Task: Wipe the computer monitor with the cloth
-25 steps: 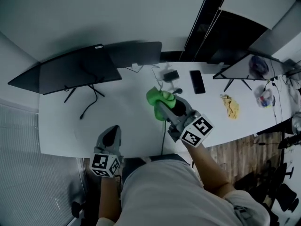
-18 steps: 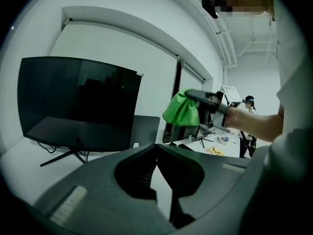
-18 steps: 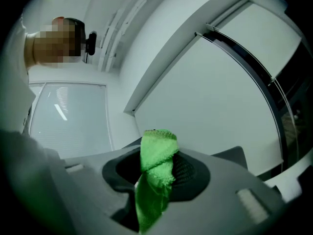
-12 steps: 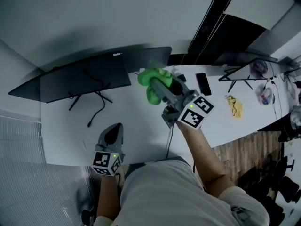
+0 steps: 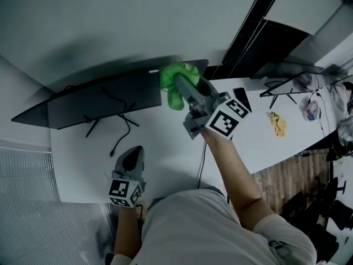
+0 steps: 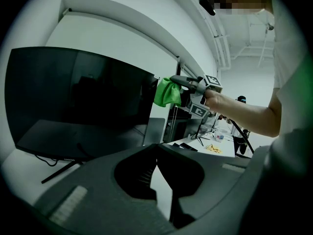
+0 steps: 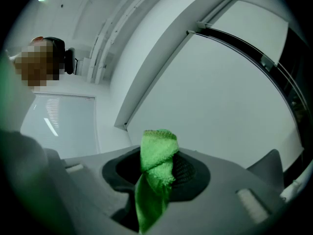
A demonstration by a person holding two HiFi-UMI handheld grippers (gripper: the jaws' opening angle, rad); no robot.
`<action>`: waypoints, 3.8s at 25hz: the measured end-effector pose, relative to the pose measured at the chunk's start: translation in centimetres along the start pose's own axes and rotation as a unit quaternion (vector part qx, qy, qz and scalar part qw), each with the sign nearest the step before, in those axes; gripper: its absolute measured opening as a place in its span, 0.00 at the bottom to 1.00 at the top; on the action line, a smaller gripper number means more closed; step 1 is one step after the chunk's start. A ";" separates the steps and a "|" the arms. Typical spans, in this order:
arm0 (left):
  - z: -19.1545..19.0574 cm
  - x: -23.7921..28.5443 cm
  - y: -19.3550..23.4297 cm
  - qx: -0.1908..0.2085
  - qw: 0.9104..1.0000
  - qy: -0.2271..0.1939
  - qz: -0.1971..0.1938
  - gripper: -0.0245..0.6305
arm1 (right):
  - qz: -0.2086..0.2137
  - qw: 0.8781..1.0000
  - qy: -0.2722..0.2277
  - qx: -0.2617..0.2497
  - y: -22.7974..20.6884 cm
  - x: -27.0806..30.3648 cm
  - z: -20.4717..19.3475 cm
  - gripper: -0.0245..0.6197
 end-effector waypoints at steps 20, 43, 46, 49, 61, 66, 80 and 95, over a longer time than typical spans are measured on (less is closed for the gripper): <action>-0.5 0.0 1.9 -0.011 1.000 0.009 0.011 0.05 | 0.023 0.993 -0.019 0.113 -1.3 4.0 -2.0 0.24; -2.8 -2.8 0.0 -0.029 0.995 0.038 0.085 0.05 | -0.019 0.973 0.026 0.227 -7.1 1.3 -11.2 0.24; -3.2 -3.2 -0.2 -0.033 0.994 0.044 0.099 0.05 | -0.026 0.970 0.035 0.241 -8.3 0.8 -12.9 0.24; -3.6 -3.7 -0.3 -0.037 0.992 0.051 0.113 0.05 | -0.038 0.965 0.051 0.256 -9.6 0.4 -14.8 0.24; -5.3 -4.9 -1.5 -0.049 0.984 0.076 0.152 0.05 | -0.047 0.947 0.057 0.312 -13.1 -1.5 -19.5 0.25; -5.7 -4.6 -1.9 -0.051 0.982 0.087 0.157 0.05 | -0.084 0.939 0.085 0.324 -14.7 -2.8 -22.4 0.25; -6.2 -3.6 -1.7 -0.047 0.980 0.108 0.161 0.05 | -0.121 0.927 0.133 0.329 -18.3 -4.3 -27.7 0.25; -6.8 -5.2 -1.7 -0.050 0.984 0.092 0.147 0.05 | -0.139 0.948 0.201 0.206 -17.3 -5.6 -29.2 0.25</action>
Point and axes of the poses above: the fingertips, and each gripper's own axes: x forward along the fingers, y to its left, z out of its top, the point moved 7 cm from there along -x, backward along the fingers, and after that the axes turned 3 degrees about -y, right-handed, at the moved point
